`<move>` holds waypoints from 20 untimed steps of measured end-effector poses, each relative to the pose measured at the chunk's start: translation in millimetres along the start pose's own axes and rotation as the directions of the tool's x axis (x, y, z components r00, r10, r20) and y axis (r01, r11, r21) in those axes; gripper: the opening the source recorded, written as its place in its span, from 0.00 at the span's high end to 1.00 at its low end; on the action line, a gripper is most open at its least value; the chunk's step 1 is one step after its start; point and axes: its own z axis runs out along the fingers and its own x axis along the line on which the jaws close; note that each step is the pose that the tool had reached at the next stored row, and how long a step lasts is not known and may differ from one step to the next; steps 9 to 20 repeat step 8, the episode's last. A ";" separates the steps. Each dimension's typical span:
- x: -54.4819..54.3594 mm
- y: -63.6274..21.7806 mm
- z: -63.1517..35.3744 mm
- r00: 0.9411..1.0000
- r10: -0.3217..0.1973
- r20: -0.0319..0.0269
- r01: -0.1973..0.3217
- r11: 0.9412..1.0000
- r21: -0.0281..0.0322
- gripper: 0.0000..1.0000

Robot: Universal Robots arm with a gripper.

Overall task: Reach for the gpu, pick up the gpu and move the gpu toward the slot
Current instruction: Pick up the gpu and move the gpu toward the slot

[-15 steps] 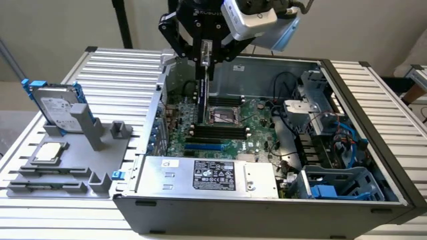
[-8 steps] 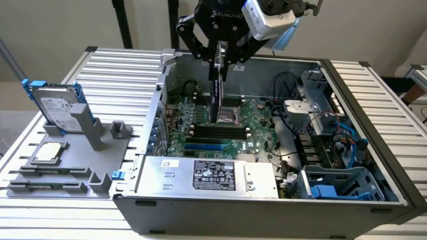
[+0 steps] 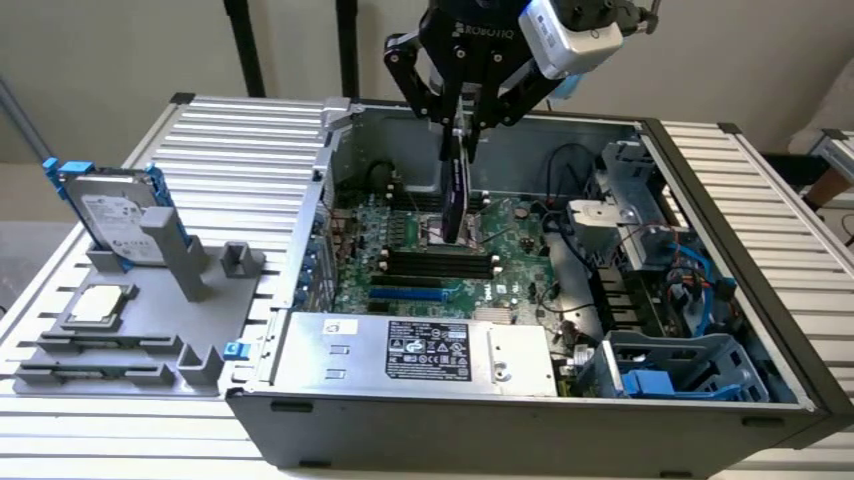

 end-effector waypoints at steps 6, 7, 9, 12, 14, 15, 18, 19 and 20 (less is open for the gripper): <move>-0.8 0.0 0.0 1.000 0.000 0.000 0.000 1.000 0.000 0.74; -0.8 0.0 0.0 1.000 0.000 0.000 0.000 1.000 0.000 0.74; -0.8 0.0 0.0 1.000 0.000 0.000 0.000 1.000 0.000 0.74; -0.8 0.0 0.0 1.000 0.000 0.000 0.000 1.000 0.000 0.74; -0.8 0.0 0.0 1.000 0.000 0.000 0.000 1.000 0.000 0.74; -0.8 0.0 0.0 1.000 0.000 0.000 0.000 1.000 0.000 0.74; -0.8 0.0 0.0 1.000 0.000 0.000 0.000 1.000 0.000 0.74; -0.8 0.0 0.0 1.000 0.000 0.000 0.000 1.000 0.000 0.74; -0.8 0.0 0.0 1.000 0.000 0.000 0.000 1.000 0.000 0.74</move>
